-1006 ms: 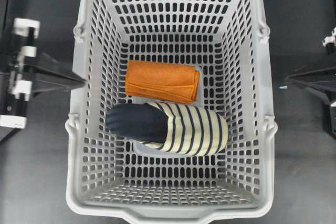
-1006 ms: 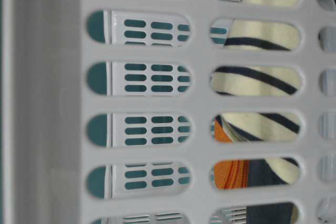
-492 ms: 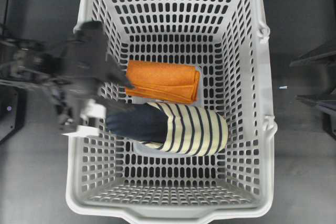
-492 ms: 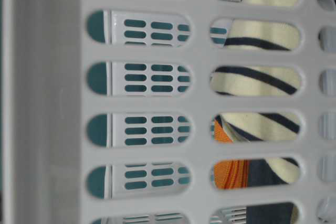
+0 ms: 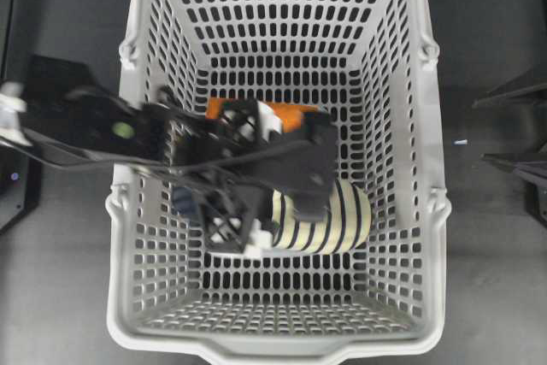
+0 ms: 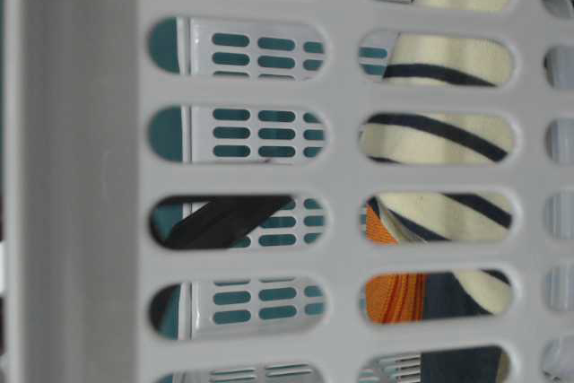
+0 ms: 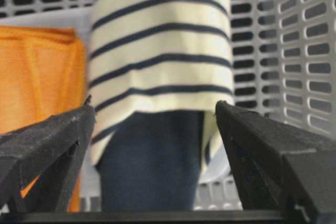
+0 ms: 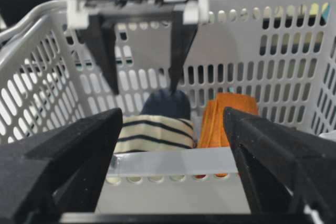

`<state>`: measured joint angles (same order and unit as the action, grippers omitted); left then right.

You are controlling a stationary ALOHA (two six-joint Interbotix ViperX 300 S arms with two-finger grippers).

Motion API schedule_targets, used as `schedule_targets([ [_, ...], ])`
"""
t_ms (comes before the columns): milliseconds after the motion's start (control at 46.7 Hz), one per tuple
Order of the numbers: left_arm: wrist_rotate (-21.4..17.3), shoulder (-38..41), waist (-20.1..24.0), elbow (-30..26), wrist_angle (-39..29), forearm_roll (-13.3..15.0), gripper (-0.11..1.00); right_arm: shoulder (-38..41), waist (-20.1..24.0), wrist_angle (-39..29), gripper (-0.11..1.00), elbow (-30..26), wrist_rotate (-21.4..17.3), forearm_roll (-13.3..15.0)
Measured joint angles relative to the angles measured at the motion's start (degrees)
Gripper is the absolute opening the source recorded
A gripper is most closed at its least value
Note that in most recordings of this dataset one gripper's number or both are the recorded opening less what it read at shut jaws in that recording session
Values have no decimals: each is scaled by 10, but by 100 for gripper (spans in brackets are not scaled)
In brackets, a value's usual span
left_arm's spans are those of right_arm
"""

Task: Pick up the slipper from the shopping basket with the left arm.

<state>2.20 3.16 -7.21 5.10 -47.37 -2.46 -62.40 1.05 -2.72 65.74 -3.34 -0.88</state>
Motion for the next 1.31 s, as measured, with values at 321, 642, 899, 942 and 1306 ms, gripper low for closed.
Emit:
schedule_targets([
  [321, 1, 91, -4, -38, -32, 0, 89, 0, 0, 0, 74, 0, 0, 0],
  [642, -4, 105, -4, -39, -40, 1, 44, 0, 0, 1, 74, 0, 0, 0],
  [899, -4, 100, -4, -55, -59, 1, 5, 0, 0, 1, 74, 0, 0, 0],
  [942, -4, 97, -4, -68, -74, 0, 5, 0, 0, 0, 74, 0, 0, 1],
  [1306, -9, 82, -3, -262, -282, 0, 5, 0, 0, 0, 74, 0, -1, 0],
])
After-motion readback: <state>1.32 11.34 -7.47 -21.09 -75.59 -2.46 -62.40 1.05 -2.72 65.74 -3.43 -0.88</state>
